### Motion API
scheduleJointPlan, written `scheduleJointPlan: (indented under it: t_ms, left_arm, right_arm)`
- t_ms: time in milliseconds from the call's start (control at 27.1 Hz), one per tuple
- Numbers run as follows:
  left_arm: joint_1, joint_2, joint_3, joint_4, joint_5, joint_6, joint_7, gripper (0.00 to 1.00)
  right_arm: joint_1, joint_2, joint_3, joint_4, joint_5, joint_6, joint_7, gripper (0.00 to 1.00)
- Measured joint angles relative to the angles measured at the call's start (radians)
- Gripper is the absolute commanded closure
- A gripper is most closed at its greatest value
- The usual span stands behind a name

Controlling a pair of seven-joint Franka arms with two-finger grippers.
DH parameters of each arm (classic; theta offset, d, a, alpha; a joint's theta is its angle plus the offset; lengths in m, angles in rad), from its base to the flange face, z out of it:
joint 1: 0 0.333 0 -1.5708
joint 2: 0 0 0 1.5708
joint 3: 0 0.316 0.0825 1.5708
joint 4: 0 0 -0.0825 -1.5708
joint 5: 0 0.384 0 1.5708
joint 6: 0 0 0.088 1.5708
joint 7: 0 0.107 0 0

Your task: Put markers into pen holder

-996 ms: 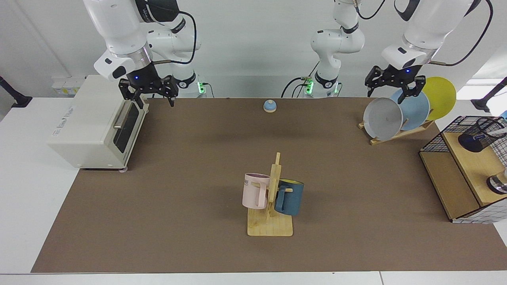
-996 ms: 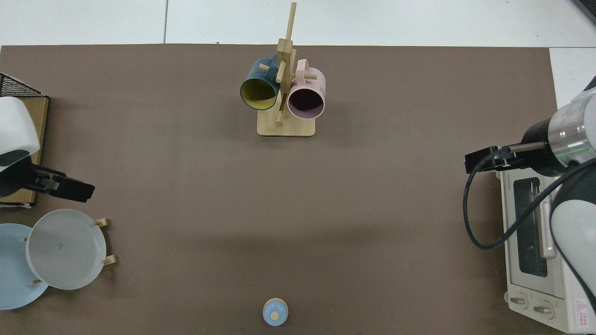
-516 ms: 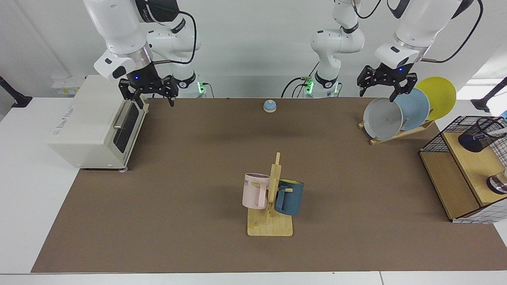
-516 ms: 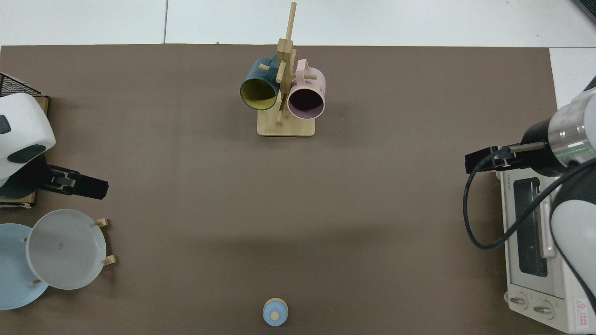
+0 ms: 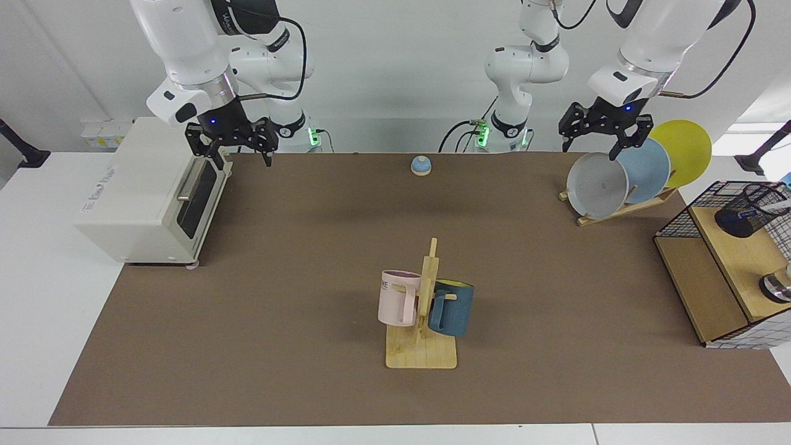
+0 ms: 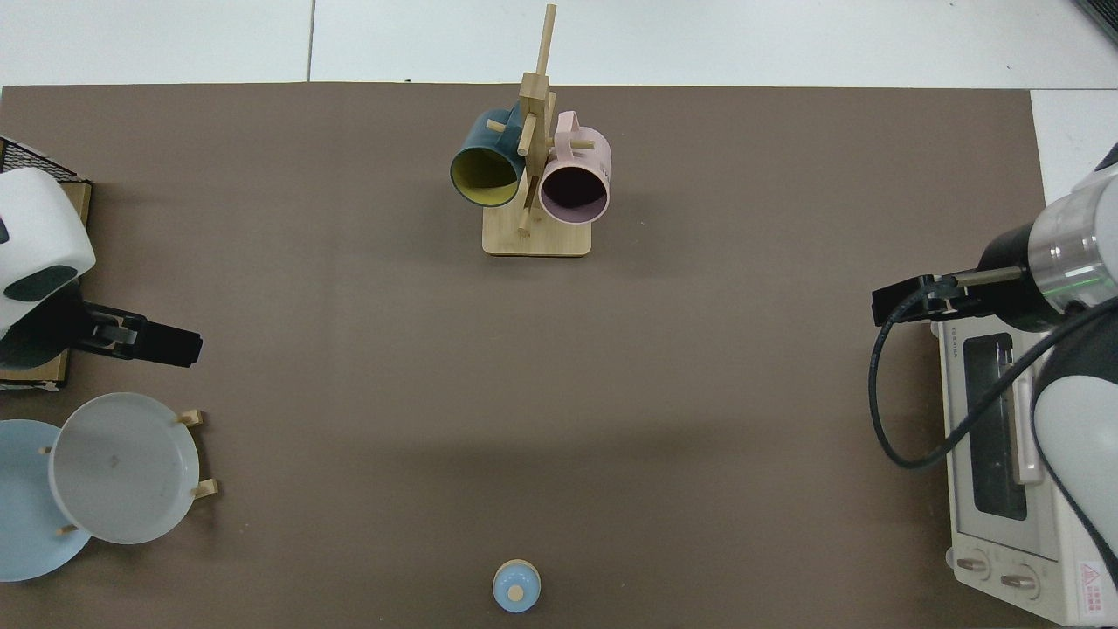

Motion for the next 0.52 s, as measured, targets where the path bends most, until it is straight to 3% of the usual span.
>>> scheduleJointPlan:
  t_ms: [516]
  left_arm:
    - [0.0,0.063,-0.001,0.1,-0.005,-0.021,0.0,0.0]
  right_arm:
    - [0.0,0.0,0.0,0.0,0.0,0.0,0.0,0.0]
